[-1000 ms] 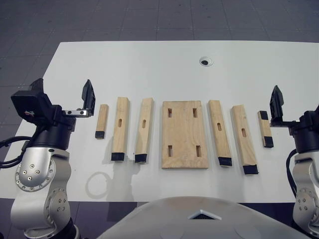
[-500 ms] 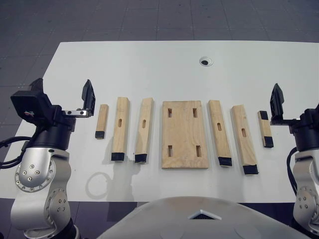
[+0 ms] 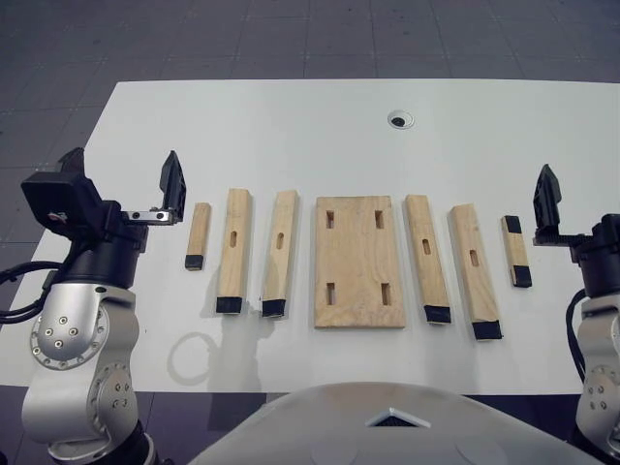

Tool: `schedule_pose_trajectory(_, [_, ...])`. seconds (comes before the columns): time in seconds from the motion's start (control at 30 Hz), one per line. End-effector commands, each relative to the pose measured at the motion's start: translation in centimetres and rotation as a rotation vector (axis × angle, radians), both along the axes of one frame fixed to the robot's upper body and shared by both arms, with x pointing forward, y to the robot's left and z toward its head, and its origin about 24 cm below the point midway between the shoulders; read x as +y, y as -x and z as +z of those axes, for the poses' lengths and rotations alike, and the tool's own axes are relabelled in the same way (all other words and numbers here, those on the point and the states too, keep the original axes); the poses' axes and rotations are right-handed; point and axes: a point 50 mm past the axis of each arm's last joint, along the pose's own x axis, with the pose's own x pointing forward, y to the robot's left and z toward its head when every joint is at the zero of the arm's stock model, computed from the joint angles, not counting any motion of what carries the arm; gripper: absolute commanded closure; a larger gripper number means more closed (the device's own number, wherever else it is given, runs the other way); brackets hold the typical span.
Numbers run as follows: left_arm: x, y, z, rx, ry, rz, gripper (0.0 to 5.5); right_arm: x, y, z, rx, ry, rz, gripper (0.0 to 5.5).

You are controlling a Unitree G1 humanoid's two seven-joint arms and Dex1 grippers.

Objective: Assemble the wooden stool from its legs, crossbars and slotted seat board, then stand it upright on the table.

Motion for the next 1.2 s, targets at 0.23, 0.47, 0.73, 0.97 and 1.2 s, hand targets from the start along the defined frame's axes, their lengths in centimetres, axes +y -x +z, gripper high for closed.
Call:
schedule_pose_trajectory(0.23, [-0.2,0.1,0.1,-0.002,-0.009,0.002,0.0,-2.9,1.8,-5.4,0.435,0.039,-0.005,0.01])
schedule_pose_trajectory(0.47, [-0.2,0.2,0.3,-0.01,-0.01,0.002,0.0,-3.0,2.2,-7.6,0.563,0.079,0.026,0.01])
schedule_pose_trajectory(0.73, [-0.1,0.4,0.7,-0.024,-0.008,0.005,0.0,-3.9,1.8,-8.7,0.608,0.107,0.0,0.01])
schedule_pose_trajectory(0.97, [-0.1,0.7,0.9,-0.029,-0.004,0.008,0.0,-3.3,1.5,-10.0,0.714,0.118,0.036,0.01])
schedule_pose_trajectory(1.2, [-0.1,0.7,1.1,-0.032,-0.002,0.003,0.0,-2.9,1.5,-11.8,0.798,0.095,0.041,0.01])
